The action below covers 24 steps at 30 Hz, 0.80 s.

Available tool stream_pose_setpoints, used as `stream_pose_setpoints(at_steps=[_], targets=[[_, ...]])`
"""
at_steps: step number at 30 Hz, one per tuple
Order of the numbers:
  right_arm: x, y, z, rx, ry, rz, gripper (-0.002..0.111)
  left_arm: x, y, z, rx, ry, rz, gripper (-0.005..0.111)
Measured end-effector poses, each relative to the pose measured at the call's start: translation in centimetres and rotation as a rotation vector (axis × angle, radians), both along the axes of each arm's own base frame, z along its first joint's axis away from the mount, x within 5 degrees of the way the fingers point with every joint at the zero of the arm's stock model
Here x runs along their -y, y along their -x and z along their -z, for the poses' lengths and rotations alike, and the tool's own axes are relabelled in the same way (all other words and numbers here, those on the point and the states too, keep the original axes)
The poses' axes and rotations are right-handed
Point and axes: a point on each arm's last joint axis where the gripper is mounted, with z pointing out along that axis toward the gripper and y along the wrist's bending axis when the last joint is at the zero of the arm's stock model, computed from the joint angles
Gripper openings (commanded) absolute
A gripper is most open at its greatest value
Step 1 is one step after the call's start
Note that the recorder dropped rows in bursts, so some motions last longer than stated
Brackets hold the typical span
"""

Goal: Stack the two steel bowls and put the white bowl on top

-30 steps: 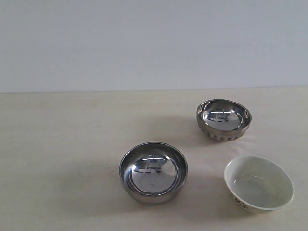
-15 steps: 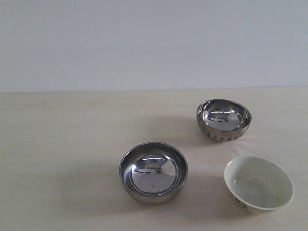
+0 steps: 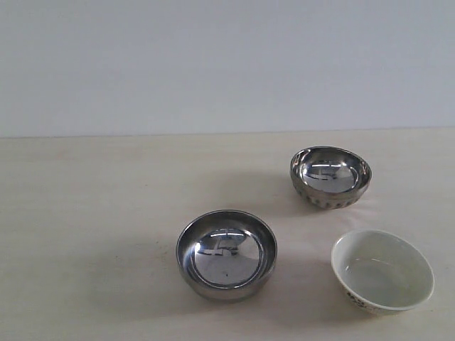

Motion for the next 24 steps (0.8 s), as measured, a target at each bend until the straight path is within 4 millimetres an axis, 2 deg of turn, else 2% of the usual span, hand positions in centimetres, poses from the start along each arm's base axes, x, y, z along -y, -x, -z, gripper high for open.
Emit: stream_pose_setpoints(at_steps=[8, 14, 20, 22, 24], targets=[[0.0, -0.2, -0.8, 0.096, 0.003, -0.002, 0.0, 0.0, 0.0, 0.0, 0.0, 0.0, 0.0, 0.004], [0.0, -0.2, -3.5, 0.38, -0.122, 0.009, 0.0, 0.0, 0.0, 0.0, 0.0, 0.0, 0.0, 0.004], [0.2, 0.8, -6.7, 0.718, -0.394, -0.025, 0.0, 0.0, 0.0, 0.0, 0.0, 0.0, 0.0, 0.004], [0.2, 1.1, -7.6, 0.754, -0.44, -0.037, 0.0, 0.0, 0.0, 0.0, 0.0, 0.0, 0.0, 0.004], [0.3, 1.5, -9.4, 0.766, -0.458, -0.043, 0.0, 0.0, 0.0, 0.0, 0.0, 0.0, 0.0, 0.004]])
